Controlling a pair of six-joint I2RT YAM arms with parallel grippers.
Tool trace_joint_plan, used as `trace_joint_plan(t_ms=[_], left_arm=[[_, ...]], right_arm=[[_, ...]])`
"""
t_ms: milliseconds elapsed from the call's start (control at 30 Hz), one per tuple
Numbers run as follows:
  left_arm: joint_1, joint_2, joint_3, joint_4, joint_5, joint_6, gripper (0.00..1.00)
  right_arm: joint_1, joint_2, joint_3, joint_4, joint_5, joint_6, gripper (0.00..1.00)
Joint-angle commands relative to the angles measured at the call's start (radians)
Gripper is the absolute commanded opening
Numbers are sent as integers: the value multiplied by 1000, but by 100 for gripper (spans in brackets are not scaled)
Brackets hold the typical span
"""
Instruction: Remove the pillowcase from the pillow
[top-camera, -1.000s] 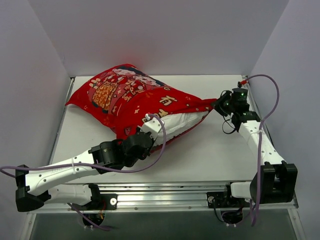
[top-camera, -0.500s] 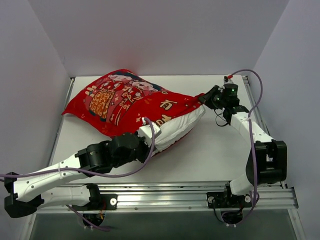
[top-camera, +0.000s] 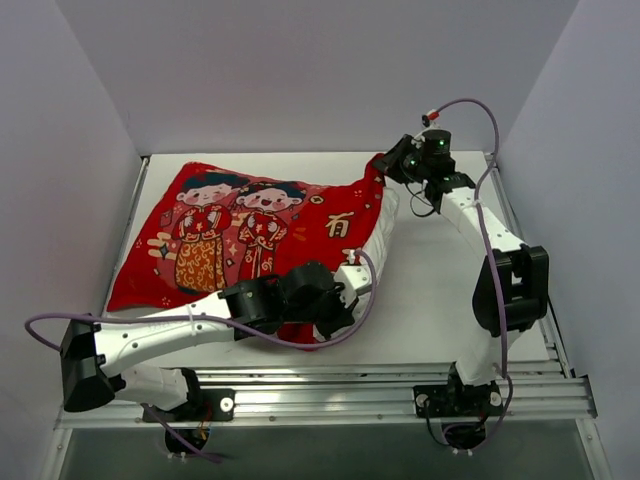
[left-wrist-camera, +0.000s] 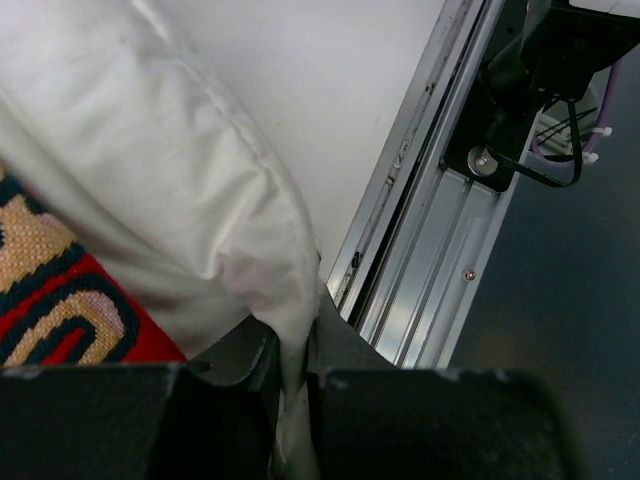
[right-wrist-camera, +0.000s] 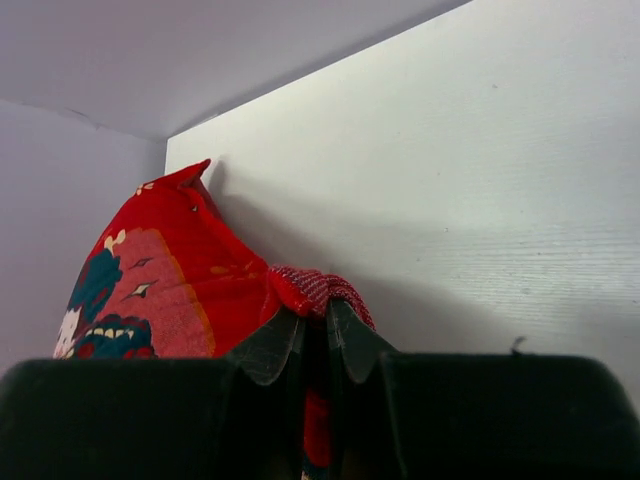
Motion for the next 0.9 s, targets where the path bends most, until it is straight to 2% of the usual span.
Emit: trace_joint_plan(t_ms=[0, 200, 333, 367, 500, 533, 733, 867], left_arm=[[-55, 27, 80, 19, 319, -7, 2], [-63, 100, 92, 25, 319, 7, 2], [-51, 97, 78, 47, 129, -14, 2], [-46, 96, 64, 54, 33, -30, 2], [-6, 111, 38, 94, -92, -56, 2], [7, 116, 34, 114, -101, -59, 2], [18, 163, 41, 174, -132, -90, 2], [18, 189, 58, 195, -141, -108, 2]], right_arm=[[19, 30, 126, 147, 88, 4, 0], [58, 83, 209, 134, 107, 24, 0], [66, 129, 232, 26, 79, -31, 6], [65, 126, 223, 6, 76, -46, 10], [37, 70, 97, -68, 73, -101, 29], [25, 29, 71, -73, 65, -109, 38], [-27, -178, -63, -171, 97, -155, 75], [-27, -349, -197, -258, 200, -135, 84]])
